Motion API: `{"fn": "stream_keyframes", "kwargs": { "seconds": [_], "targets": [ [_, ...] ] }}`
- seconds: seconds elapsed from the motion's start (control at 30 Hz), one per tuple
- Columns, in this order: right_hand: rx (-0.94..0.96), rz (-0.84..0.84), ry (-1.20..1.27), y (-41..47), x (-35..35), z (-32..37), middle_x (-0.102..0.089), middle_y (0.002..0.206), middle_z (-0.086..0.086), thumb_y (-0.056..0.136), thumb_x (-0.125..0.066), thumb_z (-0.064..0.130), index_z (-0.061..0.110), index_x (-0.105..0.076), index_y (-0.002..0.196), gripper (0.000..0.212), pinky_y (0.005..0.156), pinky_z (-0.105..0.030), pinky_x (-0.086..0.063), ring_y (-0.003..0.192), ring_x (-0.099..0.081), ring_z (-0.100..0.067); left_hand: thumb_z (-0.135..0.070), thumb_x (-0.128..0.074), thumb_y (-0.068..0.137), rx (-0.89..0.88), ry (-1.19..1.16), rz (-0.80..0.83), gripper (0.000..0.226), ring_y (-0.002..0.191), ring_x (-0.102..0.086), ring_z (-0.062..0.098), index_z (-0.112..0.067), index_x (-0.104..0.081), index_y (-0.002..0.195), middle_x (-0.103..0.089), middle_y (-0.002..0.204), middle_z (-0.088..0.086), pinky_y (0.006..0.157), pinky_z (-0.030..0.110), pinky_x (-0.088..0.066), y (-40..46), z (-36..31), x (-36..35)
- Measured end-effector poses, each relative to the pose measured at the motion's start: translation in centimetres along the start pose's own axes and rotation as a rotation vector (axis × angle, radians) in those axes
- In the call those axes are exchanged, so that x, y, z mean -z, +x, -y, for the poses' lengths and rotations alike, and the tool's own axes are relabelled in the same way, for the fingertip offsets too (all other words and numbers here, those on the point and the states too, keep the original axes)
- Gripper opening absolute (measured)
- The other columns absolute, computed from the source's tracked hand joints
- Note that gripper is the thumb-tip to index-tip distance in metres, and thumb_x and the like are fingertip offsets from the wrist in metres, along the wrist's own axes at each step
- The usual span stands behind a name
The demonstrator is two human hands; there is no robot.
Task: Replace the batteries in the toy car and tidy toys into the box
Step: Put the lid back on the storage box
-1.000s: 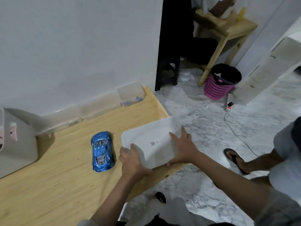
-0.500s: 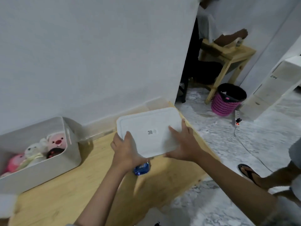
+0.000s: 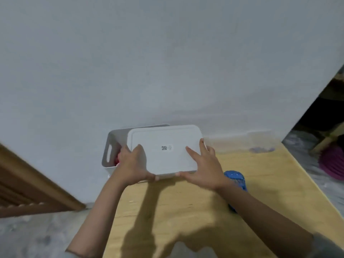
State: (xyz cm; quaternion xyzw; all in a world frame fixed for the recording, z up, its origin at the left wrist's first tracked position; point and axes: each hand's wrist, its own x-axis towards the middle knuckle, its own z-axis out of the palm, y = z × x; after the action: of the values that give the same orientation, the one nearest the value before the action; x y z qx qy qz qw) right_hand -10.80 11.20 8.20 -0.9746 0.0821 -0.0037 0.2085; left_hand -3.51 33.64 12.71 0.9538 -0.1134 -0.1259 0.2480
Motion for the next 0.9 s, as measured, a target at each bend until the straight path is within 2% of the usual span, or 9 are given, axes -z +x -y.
{"fn": "stream_keyframes", "kwargs": {
  "seconds": [0.13, 0.27, 0.4, 0.53, 0.7, 0.9],
  "targets": [
    [0.035, 0.028, -0.029, 2.5, -1.9, 4.3, 0.006, 0.159, -0.007, 0.058, -0.046, 0.09, 0.038, -0.02, 0.147, 0.106, 0.113, -0.049, -0.026, 0.141, -0.007, -0.038, -0.051, -0.089, 0.042, 0.068, 0.013, 0.005, 0.1, 0.126, -0.025, 0.034, -0.019, -0.039, 0.123, -0.024, 0.13, 0.013, 0.099, 0.044, -0.039, 0.8, 4.0, 2.6],
    [0.049, 0.05, -0.035, 4.6, -2.8, 6.8, 0.006, 0.159, -0.009, 0.059, -0.046, 0.09, 0.037, -0.02, 0.147, 0.107, 0.116, -0.046, -0.021, 0.141, -0.006, -0.038, -0.04, -0.09, 0.053, 0.098, -0.028, 0.012, 0.102, 0.132, -0.021, 0.03, -0.012, -0.035, 0.135, -0.023, 0.139, 0.016, 0.102, 0.039, -0.033, 1.9, 6.1, 4.1],
    [0.056, 0.065, -0.056, 6.0, -3.3, 8.0, 0.007, 0.158, -0.011, 0.057, -0.043, 0.092, 0.036, -0.021, 0.147, 0.108, 0.116, -0.046, -0.019, 0.141, -0.005, -0.038, -0.037, -0.09, 0.053, 0.123, -0.086, 0.005, 0.102, 0.133, -0.02, 0.028, -0.015, -0.035, 0.136, -0.02, 0.14, 0.012, 0.102, 0.039, -0.034, 3.4, 8.0, 4.5],
    [0.03, 0.094, -0.084, 6.8, -3.5, 8.0, 0.007, 0.158, -0.013, 0.057, -0.038, 0.093, 0.034, -0.018, 0.148, 0.109, 0.116, -0.047, -0.017, 0.141, -0.004, -0.039, -0.041, -0.092, 0.047, 0.127, -0.116, 0.036, 0.114, 0.136, -0.017, 0.028, -0.019, -0.032, 0.141, -0.018, 0.144, 0.009, 0.106, 0.042, -0.033, 4.7, 8.4, 4.1],
    [-0.022, 0.116, -0.092, 7.3, -4.2, 7.9, 0.011, 0.158, -0.012, 0.06, -0.043, 0.09, 0.034, -0.015, 0.149, 0.109, 0.115, -0.048, -0.017, 0.141, 0.0, -0.04, -0.066, -0.073, 0.013, 0.13, -0.143, 0.056, 0.144, 0.139, -0.012, 0.027, -0.023, -0.029, 0.143, -0.014, 0.148, 0.006, 0.111, 0.047, -0.031, 5.6, 8.5, 3.9],
    [0.008, 0.062, -0.141, 7.5, -5.0, 8.0, 0.006, 0.158, -0.018, 0.061, -0.037, 0.092, 0.032, -0.015, 0.149, 0.109, 0.113, -0.051, -0.021, 0.139, -0.007, -0.046, -0.065, -0.077, 0.014, 0.145, -0.208, 0.063, 0.15, 0.143, -0.005, 0.024, -0.025, -0.023, 0.148, -0.006, 0.154, 0.002, 0.113, 0.046, -0.028, 6.0, 9.8, 3.7]
  ]
}}
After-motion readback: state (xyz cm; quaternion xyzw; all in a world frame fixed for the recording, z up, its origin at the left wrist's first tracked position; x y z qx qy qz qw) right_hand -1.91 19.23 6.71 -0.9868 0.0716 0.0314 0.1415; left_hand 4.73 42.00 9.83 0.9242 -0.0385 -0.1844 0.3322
